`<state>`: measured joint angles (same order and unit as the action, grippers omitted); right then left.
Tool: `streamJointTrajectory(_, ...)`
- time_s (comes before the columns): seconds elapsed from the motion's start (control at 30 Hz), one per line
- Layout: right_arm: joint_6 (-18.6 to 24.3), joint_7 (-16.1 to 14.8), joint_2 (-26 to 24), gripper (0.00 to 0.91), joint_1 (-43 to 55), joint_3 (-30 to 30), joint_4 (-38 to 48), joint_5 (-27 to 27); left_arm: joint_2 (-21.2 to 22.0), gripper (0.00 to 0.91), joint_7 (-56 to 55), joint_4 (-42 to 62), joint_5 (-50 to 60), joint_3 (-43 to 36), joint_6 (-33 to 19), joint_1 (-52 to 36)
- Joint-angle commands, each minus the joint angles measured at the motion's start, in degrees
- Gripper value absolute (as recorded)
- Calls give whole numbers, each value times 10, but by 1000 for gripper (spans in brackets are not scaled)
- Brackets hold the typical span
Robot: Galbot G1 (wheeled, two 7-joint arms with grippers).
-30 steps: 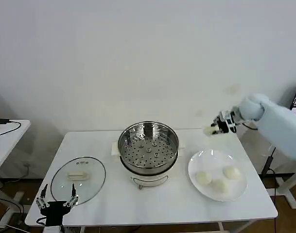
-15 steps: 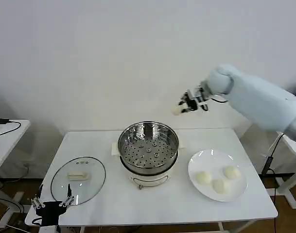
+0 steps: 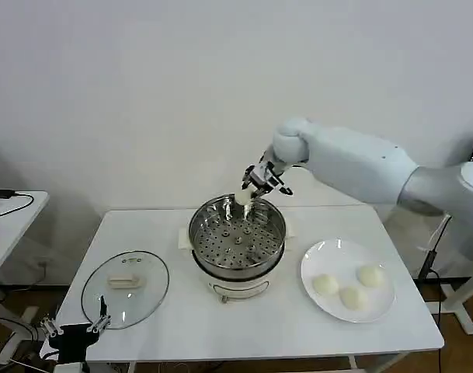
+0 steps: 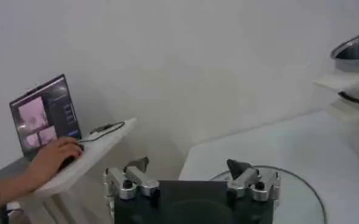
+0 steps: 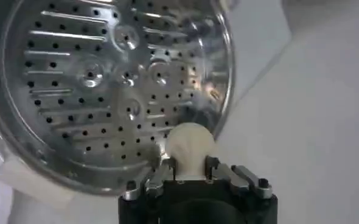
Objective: Take steamed baozi put them in steamer then cover it.
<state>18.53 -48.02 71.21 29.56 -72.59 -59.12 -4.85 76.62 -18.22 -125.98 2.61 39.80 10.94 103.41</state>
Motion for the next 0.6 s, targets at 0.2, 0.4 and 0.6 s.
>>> streamJointTrajectory(0.2,104,46,35,333,-38,-18,38,-69,0,907,0,5,-1,0,-1,-4)
streamJointTrajectory(0.4,137,56,53,333,-59,-6,91,-107,0,907,-1,8,-2,1,-1,-3)
streamJointTrajectory(0.6,150,57,62,343,-63,-4,114,-117,0,907,-1,7,-3,2,-1,-2)
